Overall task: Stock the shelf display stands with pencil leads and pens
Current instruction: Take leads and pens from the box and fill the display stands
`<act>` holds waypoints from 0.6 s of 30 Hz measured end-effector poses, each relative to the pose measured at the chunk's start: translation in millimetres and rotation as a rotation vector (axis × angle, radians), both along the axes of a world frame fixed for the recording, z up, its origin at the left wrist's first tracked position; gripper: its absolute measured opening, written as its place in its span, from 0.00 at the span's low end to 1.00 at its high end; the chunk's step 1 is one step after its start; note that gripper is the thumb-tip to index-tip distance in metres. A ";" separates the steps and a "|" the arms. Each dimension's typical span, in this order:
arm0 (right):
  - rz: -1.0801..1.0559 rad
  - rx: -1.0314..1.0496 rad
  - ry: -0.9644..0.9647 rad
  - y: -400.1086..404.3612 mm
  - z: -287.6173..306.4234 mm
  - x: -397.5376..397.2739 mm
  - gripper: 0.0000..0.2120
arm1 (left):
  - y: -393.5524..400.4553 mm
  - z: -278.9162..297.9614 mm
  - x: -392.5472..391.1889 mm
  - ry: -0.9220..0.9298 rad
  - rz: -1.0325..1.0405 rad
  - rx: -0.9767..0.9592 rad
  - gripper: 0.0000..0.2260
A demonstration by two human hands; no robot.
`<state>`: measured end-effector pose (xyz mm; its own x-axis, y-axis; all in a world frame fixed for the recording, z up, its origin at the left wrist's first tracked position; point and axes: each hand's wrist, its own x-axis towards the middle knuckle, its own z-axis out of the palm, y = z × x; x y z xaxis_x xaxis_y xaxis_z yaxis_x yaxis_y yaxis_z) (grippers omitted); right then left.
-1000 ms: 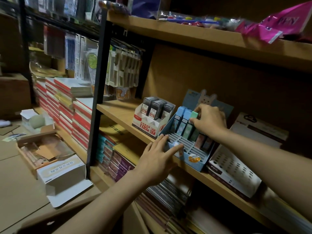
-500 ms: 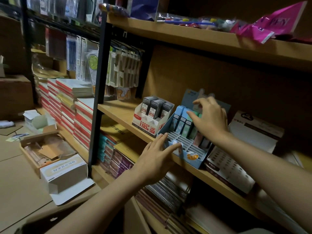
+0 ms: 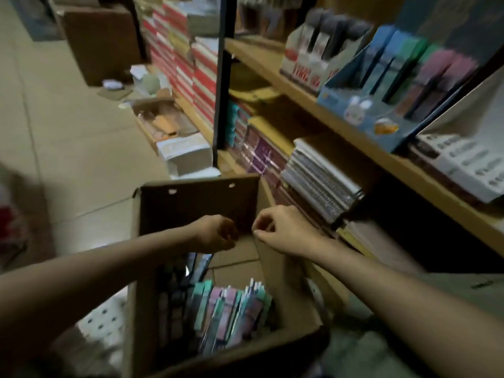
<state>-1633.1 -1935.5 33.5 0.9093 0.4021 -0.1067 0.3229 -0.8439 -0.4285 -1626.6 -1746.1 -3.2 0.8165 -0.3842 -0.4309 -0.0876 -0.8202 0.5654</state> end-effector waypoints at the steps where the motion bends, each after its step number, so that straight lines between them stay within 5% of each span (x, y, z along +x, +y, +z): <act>1: 0.017 -0.038 0.077 4.1 -21.0 -2.5 0.03 | 5.7 -19.4 -17.1 0.085 0.045 0.036 0.10; 5: 0.051 -0.132 0.331 13.8 -85.8 -7.4 0.11 | 16.1 -84.0 -71.7 0.260 0.234 0.089 0.15; 11: 0.065 -0.332 0.551 10.2 -147.2 -15.6 0.28 | -2.7 -149.8 -102.3 0.357 0.779 -0.093 0.19; 18: 0.166 -0.507 0.574 0.3 -192.5 -24.9 0.44 | -9.9 -187.5 -95.9 0.240 0.893 -0.082 0.21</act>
<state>-1658.0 -1935.2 -159.1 0.5886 0.3046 -0.7488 0.3067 -0.9412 -0.1417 -1722.5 -1756.0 -190.7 0.7167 0.3069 -0.6263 0.6841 -0.4838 0.5458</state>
